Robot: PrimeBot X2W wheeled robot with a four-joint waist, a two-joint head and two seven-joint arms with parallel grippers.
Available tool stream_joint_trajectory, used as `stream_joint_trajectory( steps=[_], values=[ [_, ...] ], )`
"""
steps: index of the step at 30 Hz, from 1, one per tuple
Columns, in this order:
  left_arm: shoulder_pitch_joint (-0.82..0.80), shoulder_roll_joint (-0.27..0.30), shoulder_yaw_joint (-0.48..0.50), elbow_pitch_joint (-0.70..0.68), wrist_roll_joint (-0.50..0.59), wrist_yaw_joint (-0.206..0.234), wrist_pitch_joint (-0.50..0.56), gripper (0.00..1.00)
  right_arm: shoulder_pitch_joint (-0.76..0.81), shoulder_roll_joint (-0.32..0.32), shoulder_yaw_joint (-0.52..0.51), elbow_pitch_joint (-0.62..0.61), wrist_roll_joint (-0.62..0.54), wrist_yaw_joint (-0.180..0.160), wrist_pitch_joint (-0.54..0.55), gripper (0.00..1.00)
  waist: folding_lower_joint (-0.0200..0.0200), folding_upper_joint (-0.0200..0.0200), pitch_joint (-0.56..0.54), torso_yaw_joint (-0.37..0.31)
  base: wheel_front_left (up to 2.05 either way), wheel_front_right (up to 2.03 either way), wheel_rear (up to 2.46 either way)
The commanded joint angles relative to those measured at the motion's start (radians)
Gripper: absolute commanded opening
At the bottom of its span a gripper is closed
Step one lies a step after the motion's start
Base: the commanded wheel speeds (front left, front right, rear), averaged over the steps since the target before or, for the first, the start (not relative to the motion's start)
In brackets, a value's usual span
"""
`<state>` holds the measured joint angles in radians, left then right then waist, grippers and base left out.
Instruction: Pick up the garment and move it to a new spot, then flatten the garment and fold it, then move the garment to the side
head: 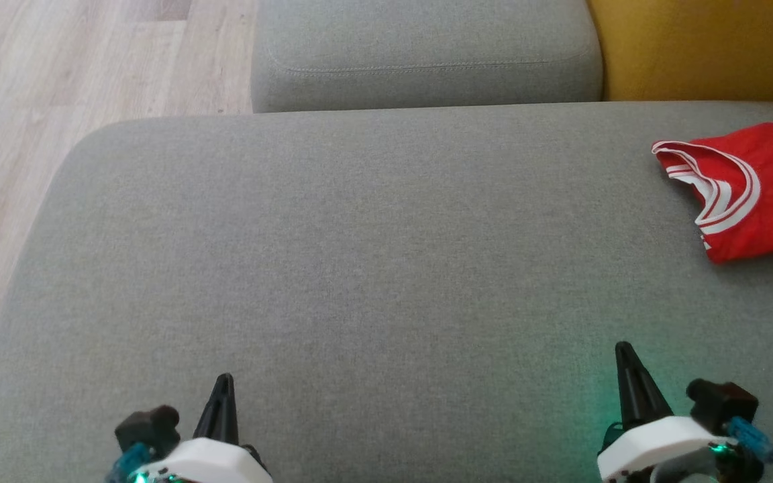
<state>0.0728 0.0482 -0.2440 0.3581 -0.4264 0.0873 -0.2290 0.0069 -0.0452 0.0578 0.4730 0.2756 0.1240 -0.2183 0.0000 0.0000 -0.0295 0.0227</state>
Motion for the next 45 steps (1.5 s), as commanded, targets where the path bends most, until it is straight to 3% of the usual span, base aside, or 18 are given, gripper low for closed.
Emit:
stream_joint_trajectory(
  steps=[1, 45],
  values=[
    [-0.049, 0.002, 0.017, -0.034, -0.028, -0.007, 0.005, 0.0, -0.05, -0.001, -0.008, -0.037, 0.032, 0.0, 0.006, 0.0, 0.0, 0.0, 0.0, 0.0, 0.0, 0.0, 0.0],
    [-0.099, 0.01, 0.135, -0.064, -0.473, -0.087, 0.124, 0.0, -0.074, -0.002, -0.069, -0.11, 0.524, 0.003, 0.129, 0.0, 0.0, 0.0, 0.013, -0.009, 0.0, 0.0, 0.0]
  ],
)
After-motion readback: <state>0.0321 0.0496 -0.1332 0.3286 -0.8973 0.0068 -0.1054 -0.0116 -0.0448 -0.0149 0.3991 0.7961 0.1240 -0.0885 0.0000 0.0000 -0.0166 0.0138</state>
